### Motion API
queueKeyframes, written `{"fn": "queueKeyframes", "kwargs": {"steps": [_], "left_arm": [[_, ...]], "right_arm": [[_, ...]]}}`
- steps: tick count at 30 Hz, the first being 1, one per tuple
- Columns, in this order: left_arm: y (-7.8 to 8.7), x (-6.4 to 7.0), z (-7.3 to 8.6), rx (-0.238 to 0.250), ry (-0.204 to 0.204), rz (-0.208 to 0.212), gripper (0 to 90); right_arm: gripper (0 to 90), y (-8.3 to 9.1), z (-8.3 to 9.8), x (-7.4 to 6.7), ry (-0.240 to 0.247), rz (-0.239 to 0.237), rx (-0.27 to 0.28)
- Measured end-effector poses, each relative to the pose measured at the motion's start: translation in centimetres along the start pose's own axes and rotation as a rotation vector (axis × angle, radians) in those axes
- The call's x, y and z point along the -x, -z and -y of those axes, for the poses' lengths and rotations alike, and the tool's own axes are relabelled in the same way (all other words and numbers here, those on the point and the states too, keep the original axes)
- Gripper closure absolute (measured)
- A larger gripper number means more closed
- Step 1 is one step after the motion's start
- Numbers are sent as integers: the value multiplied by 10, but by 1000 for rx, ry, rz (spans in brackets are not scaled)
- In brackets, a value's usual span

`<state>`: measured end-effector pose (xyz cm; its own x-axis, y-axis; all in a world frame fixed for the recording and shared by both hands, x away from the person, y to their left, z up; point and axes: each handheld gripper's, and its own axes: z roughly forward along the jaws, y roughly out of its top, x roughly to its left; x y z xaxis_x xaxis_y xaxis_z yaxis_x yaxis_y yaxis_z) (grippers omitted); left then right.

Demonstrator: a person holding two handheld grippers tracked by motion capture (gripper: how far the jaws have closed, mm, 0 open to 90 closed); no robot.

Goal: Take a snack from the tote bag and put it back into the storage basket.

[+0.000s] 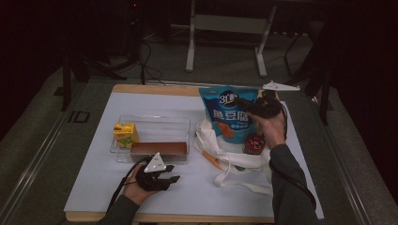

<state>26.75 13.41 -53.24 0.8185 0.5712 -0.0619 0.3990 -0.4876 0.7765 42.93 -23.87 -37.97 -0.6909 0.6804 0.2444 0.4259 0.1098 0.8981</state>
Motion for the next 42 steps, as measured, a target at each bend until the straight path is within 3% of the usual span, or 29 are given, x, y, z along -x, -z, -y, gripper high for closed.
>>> {"fn": "queueKeyframes", "kwargs": {"steps": [4,15,19,25,34,40,42], "left_arm": [[-1,0,0,-7,-1,0,521],[-6,-1,2,-16,3,2,522],[-7,-2,3,-14,5,2,522],[-6,-4,5,2,23,4,522],[-6,-5,5,2,25,8,522],[-7,-5,5,-3,23,11,521],[-7,-5,5,-4,23,10,521]], "right_arm": [[714,6,2,5,-34,-15,27],[814,10,6,8,-37,-23,25],[890,11,7,10,-83,-30,24],[900,11,7,11,-140,-40,21],[900,11,5,9,-131,-14,5],[900,11,-2,1,-66,18,-42],[900,11,-2,1,-80,8,-42]]}}
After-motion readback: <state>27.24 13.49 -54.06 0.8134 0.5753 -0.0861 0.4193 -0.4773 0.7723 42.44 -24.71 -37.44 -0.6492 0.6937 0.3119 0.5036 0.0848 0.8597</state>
